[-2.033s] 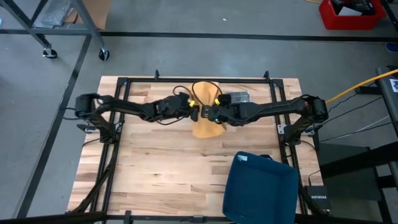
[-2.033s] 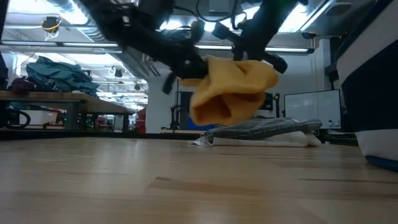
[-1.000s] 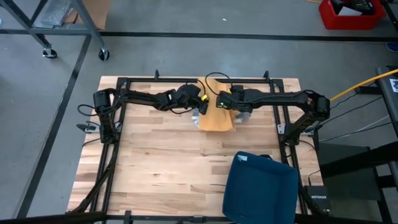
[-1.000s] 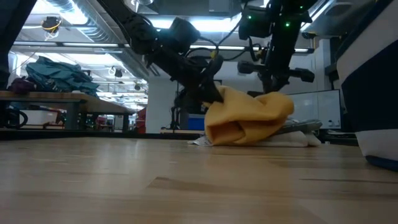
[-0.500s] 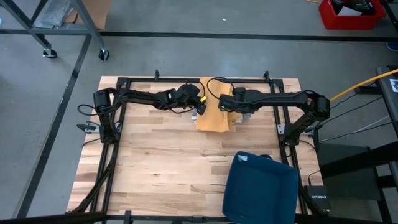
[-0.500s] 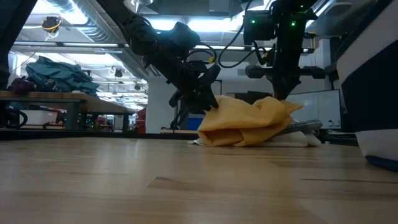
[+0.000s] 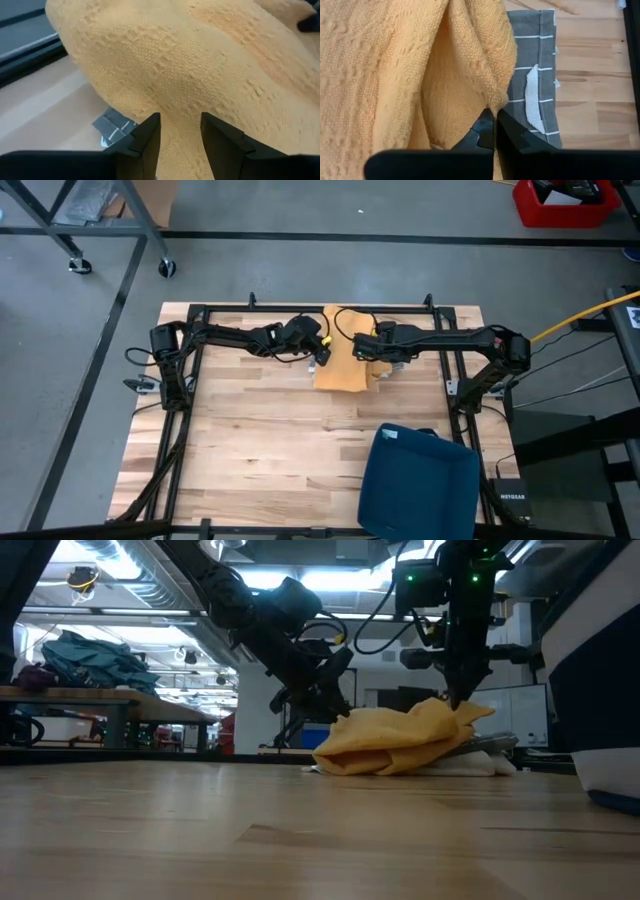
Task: Fold towel
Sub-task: Stack the yellow kitchen towel onto the gray kitchen towel, then move the kitchen towels to the center of the table
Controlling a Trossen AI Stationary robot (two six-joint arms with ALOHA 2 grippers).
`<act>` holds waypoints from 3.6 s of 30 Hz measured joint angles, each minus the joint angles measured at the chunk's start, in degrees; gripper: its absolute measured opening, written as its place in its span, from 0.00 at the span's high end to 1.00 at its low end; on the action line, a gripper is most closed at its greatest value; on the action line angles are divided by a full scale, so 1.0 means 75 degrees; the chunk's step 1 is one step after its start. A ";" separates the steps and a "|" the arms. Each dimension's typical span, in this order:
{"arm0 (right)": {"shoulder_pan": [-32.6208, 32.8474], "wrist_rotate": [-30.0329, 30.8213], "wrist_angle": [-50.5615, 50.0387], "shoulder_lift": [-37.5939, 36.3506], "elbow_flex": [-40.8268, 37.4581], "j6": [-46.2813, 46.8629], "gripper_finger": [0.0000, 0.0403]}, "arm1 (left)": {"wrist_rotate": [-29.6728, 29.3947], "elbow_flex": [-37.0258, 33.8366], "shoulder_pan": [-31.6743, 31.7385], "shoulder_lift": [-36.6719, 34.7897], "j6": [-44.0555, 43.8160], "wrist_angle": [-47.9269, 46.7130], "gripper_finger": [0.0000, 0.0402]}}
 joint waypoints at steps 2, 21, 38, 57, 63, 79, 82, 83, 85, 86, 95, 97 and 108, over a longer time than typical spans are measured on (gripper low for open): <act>0.0000 0.0005 0.0017 0.0000 0.0000 -0.0226 0.96 | 0.0000 0.0000 0.0000 0.0000 0.0302 0.0002 0.67; 0.0000 0.0067 -0.0990 -0.0157 0.0033 -0.0965 0.52 | 0.0059 -0.0006 0.0000 -0.0263 0.2023 0.0310 0.67; 0.0000 -0.0394 0.1883 -0.0557 0.1095 -0.3571 0.55 | 0.1379 -0.0006 -0.0023 -0.0275 0.3634 0.0745 0.67; 0.0000 -0.0656 0.0206 0.1471 0.1014 -0.3552 0.56 | 0.1215 0.0000 -0.0006 0.0968 0.3768 0.0819 0.67; 0.0000 -0.0745 0.0345 0.1872 0.0670 -0.3550 0.56 | 0.1231 0.0023 -0.0009 0.1480 0.3517 0.0926 0.67; 0.0000 -0.0060 -0.0272 0.1197 0.1422 -0.3565 0.56 | 0.1243 -0.0006 -0.0036 0.0254 0.2902 0.1186 0.67; 0.0003 0.0227 -0.0481 0.0846 0.1728 -0.3573 0.56 | 0.1252 0.0000 -0.0083 -0.0026 0.3122 0.1509 0.67; 0.0003 0.0296 -0.0494 0.0715 0.1818 -0.3581 0.56 | 0.1259 0.0000 -0.0097 -0.0056 0.3204 0.1656 0.67; 0.0003 0.0446 -0.0509 0.0489 0.2000 -0.3594 0.56 | 0.1277 0.0009 -0.0102 -0.0061 0.3361 0.1928 0.67; 0.0001 0.0505 -0.0570 0.0403 0.2097 -0.3601 0.56 | 0.1282 0.0011 -0.0108 -0.0056 0.3441 0.1974 0.67; 0.0000 0.0616 -0.0681 0.0114 0.2964 -0.4330 0.56 | 0.1254 0.0058 -0.0082 0.0420 0.4185 0.3271 0.67; 0.0001 0.0521 -0.0586 0.0115 0.3103 -0.4372 0.56 | 0.1207 0.0025 -0.0093 0.0572 0.4004 0.3378 0.67; 0.0073 0.0466 -0.0544 -0.0026 0.4396 -0.5141 0.56 | 0.1195 -0.0047 0.0001 0.1626 0.2172 0.2672 0.67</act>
